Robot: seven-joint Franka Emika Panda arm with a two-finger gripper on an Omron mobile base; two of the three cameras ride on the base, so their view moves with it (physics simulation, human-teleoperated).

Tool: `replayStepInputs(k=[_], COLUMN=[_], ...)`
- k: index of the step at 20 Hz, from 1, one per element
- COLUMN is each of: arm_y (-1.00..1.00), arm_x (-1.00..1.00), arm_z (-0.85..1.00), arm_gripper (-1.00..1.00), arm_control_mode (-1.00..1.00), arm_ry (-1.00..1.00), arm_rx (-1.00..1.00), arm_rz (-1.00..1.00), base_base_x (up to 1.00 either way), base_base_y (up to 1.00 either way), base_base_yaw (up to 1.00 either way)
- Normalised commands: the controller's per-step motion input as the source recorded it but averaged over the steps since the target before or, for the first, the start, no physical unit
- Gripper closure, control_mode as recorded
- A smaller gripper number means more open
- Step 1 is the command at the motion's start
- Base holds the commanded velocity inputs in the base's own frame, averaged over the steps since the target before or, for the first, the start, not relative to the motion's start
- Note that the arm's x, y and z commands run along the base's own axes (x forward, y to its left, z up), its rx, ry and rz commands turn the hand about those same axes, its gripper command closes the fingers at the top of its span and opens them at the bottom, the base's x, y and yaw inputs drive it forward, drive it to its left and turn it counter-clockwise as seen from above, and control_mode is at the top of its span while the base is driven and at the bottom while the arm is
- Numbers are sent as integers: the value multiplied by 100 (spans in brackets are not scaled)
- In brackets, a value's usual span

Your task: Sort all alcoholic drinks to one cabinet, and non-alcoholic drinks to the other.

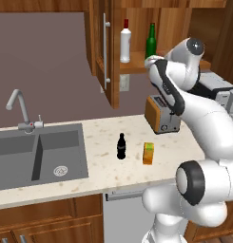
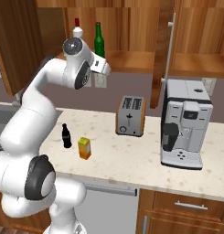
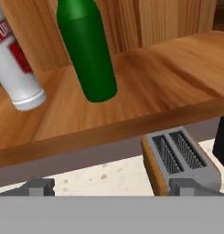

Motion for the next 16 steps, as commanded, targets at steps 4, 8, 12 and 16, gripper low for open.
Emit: replayStepInputs(k=[4, 8, 12, 16], arm_y=[0, 0, 2, 21], arm_x=[-100, -100, -96, -45], arm_z=[-86, -86, -86, -85], arm_gripper=[-100, -100, -100, -100], arm_control_mode=[-100, -100, -100, -100], arm_ry=[3, 7, 13, 16], arm_rx=[1, 0, 0, -1], arm_rz=[0, 0, 0, 0], base_base_x=[0, 0, 0, 0], base_base_y=[0, 0, 0, 0], base_base_yaw=[0, 0, 0, 0])
